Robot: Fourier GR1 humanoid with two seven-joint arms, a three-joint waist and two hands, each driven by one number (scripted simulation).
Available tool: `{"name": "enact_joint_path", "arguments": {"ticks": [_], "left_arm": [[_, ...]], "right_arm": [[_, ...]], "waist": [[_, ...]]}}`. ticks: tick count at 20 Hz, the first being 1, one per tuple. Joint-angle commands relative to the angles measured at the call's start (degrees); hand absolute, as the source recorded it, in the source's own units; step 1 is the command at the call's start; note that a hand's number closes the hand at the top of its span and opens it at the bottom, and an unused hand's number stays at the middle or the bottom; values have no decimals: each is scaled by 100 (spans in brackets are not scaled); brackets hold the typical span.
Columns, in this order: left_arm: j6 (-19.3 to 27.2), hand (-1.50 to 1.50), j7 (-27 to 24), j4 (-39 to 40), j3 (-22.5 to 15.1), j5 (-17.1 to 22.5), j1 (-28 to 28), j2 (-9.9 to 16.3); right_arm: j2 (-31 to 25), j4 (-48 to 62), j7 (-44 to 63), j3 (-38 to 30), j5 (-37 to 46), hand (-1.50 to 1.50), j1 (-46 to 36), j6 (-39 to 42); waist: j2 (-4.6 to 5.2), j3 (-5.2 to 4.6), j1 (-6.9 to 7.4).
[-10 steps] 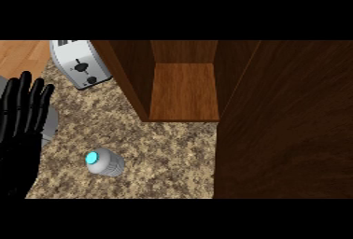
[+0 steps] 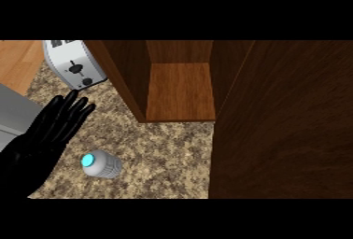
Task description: Pick up the bottled water, place it into the cabinet and close the cabinet
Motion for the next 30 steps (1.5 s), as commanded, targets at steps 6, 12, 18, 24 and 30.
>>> {"name": "enact_joint_path", "arguments": {"ticks": [6,12,18,24,30], "left_arm": [[-1296,-150,880,285,1046,2746,353,1410],[-1591,-150,826,825,1312,1982,302,1553],[-1934,-150,636,1291,1268,1394,421,1236],[-2427,-150,106,2687,1198,434,-92,1004],[-2819,-150,-420,3743,1073,-290,-72,835]], "right_arm": [[-28,-1600,538,1039,14,-150,1471,269],[-205,-2540,658,1215,-62,-150,2376,382],[-183,-2549,-71,1876,495,-150,3268,415],[-258,-2529,-57,2097,668,-150,3178,239],[-731,-2758,-780,2004,456,-150,4024,492]], "waist": [[-14,7,80],[-8,8,28],[-14,6,8],[11,-4,-14],[-16,-4,-131]]}}
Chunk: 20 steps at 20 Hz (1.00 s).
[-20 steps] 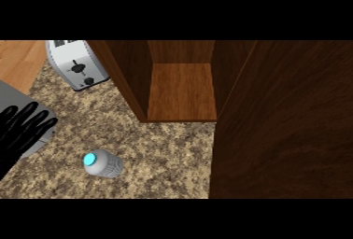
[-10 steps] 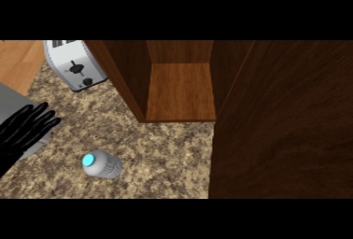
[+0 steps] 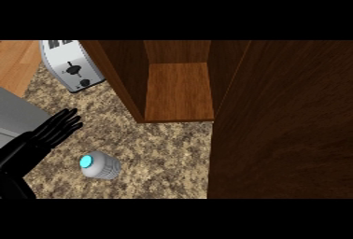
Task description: Pick up the bottled water, place it into the cabinet and close the cabinet
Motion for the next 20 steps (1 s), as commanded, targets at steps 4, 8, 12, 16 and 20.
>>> {"name": "enact_joint_path", "arguments": {"ticks": [4,8,12,16,20], "left_arm": [[-203,-150,-774,1514,-166,-1060,-330,-401],[44,-150,-1542,2389,-229,-1876,-802,-605],[-12,-150,-2279,3138,-468,-2441,-992,-675],[-88,-150,-3124,3774,-749,-2888,-1026,-734],[170,-150,-3622,4424,-838,-3112,-1426,-787]], "right_arm": [[-352,-876,-211,170,373,-150,676,-42],[-449,-648,-446,476,643,-150,833,-100],[-611,-1018,-387,295,287,-150,988,-182],[-602,-592,-798,531,565,-150,961,-243],[-732,-757,-877,445,522,-150,1022,-317]], "waist": [[4,-6,-41],[14,-10,-52],[32,-13,-47],[29,-15,-31],[57,-27,-94]]}}
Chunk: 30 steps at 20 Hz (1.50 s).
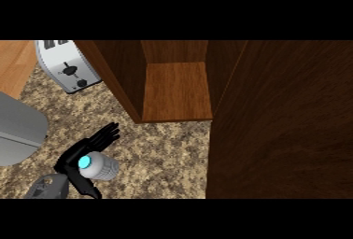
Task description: Pick up the bottled water, place it into the cabinet and close the cabinet
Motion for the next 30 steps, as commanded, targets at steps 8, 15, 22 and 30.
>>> {"name": "enact_joint_path", "arguments": {"ticks": [8,15,22,30], "left_arm": [[10,150,-1876,1324,-421,-539,-337,-212],[1033,150,-3153,1592,-962,-1245,-382,-164],[3587,150,-3134,1516,146,-495,141,-775],[3872,150,-3083,1280,101,-416,-190,-1370]], "right_arm": [[-460,-717,-91,-23,244,-150,373,-100],[-564,-766,-65,9,205,-150,335,-233],[-602,-388,-491,132,298,-150,545,-384],[-807,-820,-139,12,57,-150,382,-622]], "waist": [[16,-6,7],[30,-10,22],[-31,5,176],[-13,23,217]]}}
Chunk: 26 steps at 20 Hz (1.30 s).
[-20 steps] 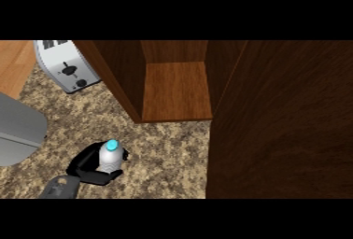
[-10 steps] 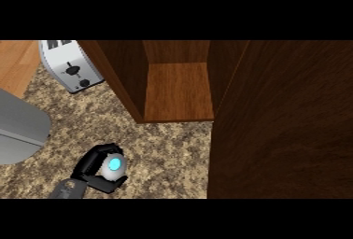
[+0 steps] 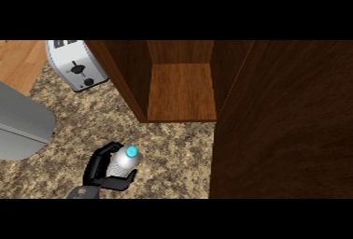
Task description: Pick up the bottled water, place it into the cabinet and close the cabinet
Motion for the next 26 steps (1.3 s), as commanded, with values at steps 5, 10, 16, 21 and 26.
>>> {"name": "enact_joint_path", "arguments": {"ticks": [5,10,16,21,26], "left_arm": [[44,150,690,-627,-337,397,-238,-462],[653,150,1551,-1279,-1085,1141,-487,-471],[1869,150,2303,-1713,-2145,1896,-866,-474],[2593,150,2985,-1705,-2711,2588,-1646,-475],[3127,150,3127,-1026,-2557,2713,-2611,-475]], "right_arm": [[-330,-766,38,222,309,-150,385,-204],[-560,-734,-51,6,151,-150,345,-234],[-606,-600,-147,28,22,-150,281,-346],[-728,-630,-381,-105,-148,-150,417,-281],[-788,-428,-752,-454,-483,-150,507,-239]], "waist": [[-9,-36,-3],[-10,-35,-33],[18,-38,-48],[35,-41,-128],[58,-38,-171]]}}
